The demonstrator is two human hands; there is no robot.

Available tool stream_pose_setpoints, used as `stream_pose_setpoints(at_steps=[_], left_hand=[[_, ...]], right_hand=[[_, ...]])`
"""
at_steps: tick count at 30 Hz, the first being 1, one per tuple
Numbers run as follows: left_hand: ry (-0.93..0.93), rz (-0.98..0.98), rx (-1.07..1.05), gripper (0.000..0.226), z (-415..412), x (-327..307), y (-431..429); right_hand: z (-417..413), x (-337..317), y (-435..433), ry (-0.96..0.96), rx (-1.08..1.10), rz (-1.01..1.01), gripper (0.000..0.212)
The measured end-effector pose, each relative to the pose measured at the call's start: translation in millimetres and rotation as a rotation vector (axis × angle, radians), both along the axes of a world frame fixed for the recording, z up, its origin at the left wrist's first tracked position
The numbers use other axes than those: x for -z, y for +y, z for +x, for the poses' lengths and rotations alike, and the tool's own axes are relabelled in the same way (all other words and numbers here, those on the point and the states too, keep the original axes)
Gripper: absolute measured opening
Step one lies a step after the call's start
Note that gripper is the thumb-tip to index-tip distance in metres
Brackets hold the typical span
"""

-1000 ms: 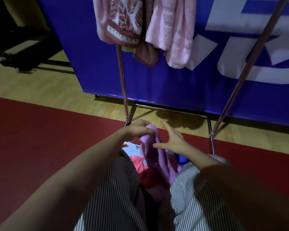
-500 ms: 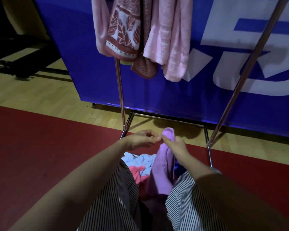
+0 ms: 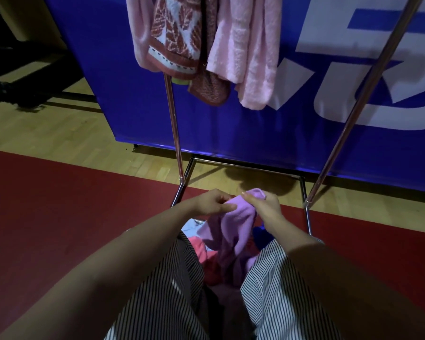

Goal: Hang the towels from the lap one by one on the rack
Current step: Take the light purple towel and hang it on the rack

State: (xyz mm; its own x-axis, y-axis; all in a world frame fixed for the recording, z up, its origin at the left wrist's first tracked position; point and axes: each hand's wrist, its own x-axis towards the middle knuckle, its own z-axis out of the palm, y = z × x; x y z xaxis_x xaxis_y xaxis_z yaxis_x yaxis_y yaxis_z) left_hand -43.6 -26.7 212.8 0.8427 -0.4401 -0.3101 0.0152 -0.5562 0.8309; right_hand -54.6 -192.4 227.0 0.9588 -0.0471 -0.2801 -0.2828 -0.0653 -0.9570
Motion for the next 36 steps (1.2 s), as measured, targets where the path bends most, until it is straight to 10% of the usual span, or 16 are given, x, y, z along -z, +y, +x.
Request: stream_pose_setpoints(at_steps=[12,21,27,36], left_hand=[[0.116,0.608,0.081,0.033,-10.0,15.0,71.4],[-0.14,0.04,-0.522,0.032,4.1,-2.1,62.4],[0.153,-0.128,-0.495,0.031,15.4,-2.3,4.5],[-0.007,-0.155,-0.433,0.036,18.5,10.1,-49.1]], right_hand=[[14.8,-5.2,-44.5,-0.002,0.34,0.001,0.02],[18.4,11.2,-36.0,-0.033,0.241,-0.127,0.022],[17.7,10.5,-0.5,0.189,0.094,-0.142,0.043],[19.3,3.5,27.3,0.39,-0.007,0.187,0.061]])
